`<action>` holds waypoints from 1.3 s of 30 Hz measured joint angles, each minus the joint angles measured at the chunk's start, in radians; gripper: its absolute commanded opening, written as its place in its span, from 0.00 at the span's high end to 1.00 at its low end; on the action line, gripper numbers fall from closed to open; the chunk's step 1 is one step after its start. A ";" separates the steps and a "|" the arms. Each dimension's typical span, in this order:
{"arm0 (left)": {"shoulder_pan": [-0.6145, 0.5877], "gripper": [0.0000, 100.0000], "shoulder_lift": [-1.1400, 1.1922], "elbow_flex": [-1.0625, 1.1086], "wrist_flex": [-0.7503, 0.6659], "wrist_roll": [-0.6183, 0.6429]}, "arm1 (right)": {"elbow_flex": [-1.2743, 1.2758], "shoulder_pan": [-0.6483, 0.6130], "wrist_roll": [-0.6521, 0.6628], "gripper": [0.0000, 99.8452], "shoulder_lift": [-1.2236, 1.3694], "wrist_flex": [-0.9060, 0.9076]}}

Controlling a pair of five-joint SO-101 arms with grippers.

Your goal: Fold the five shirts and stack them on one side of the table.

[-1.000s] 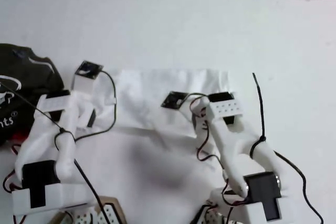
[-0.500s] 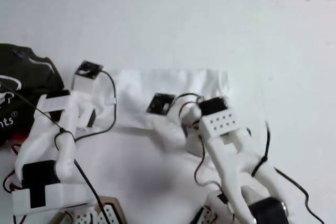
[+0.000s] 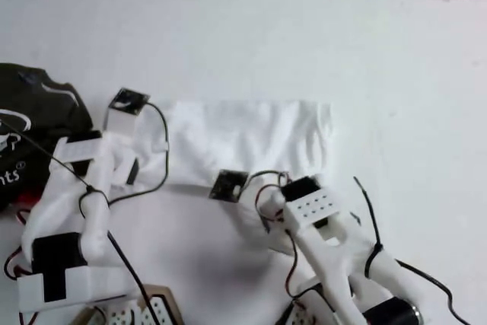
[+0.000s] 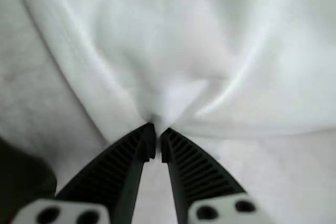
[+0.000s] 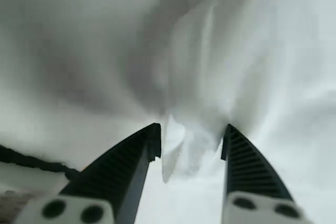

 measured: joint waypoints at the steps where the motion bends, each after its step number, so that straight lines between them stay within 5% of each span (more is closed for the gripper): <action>1: 0.000 0.97 0.000 0.000 0.000 0.000 | 0.000 0.014 0.000 0.80 0.000 -0.009; 27: 0.000 0.97 0.000 0.000 -0.003 0.000 | -0.269 0.069 -0.002 0.76 0.471 -0.017; 32: 0.000 0.97 0.000 0.000 -0.003 0.000 | -0.313 0.069 0.023 1.00 0.511 0.017; 39: 0.000 0.97 0.000 0.000 -0.003 0.000 | -0.321 0.078 0.066 0.98 0.519 0.020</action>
